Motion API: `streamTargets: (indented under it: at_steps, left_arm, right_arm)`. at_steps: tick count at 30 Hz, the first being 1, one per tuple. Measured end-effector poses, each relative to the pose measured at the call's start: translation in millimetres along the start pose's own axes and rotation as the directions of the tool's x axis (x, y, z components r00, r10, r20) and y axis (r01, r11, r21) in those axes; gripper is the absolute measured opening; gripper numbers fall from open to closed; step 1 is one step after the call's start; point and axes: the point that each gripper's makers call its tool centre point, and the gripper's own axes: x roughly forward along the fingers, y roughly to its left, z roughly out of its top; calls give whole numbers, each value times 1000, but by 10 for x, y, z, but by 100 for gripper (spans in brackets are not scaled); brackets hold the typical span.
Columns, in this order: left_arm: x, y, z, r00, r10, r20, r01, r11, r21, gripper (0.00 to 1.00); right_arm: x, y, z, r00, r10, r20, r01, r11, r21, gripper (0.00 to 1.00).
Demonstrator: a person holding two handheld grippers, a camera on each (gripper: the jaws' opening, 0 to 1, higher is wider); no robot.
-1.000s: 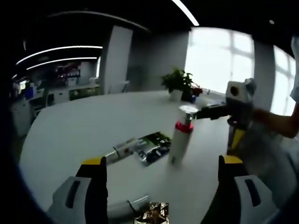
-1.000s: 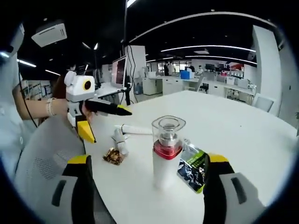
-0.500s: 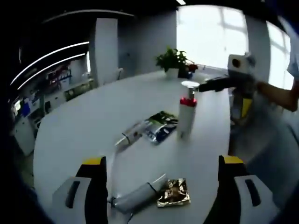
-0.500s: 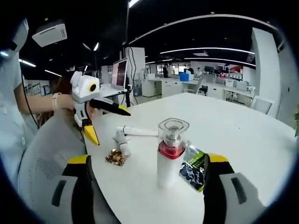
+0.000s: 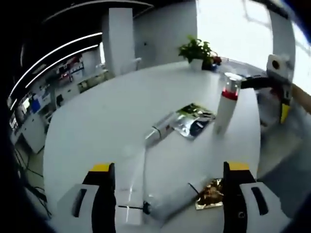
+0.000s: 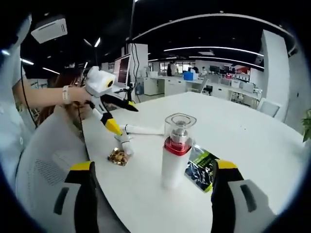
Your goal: Arrange the skincare products in the storage area until every visible bottle or jar stands upright without overlapping.
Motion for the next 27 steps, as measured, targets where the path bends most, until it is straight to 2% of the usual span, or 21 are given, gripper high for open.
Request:
streamTargets:
  at_steps: [7,11,15,18,21,27]
  left_arm:
    - [178,243,-88,998,22,-67,-25,999,-46,79]
    - [298,352,-161,992,41,-118,-50,996,-69,75]
    - [391,450,-214,987,60,-146,-72,994,-78,68]
    - [455,492,-245,984,63,-165,-77,994,-79,65]
    - [519,562,-346,975,73,-211,-92,992,-82,62]
    - [590,614,-424,968,72,-240,-97,991,-92,57]
  right_arm:
    - [-24,-28,42,1000,-7,19,6,999,40,97]
    - [-13,-42,4,1000,-17,-3,17,999,30,97]
    - [-6,-36,-6,1000,-14,-6,14,999,41,95]
    - [-7,-59,-18,1000,-18,-12,18,998,55,92]
    - [-18,-80,-1,1000,-25,-7,25,998,63,89]
    - [-23,-107,-3,999,-37,-4,37,996,84,84]
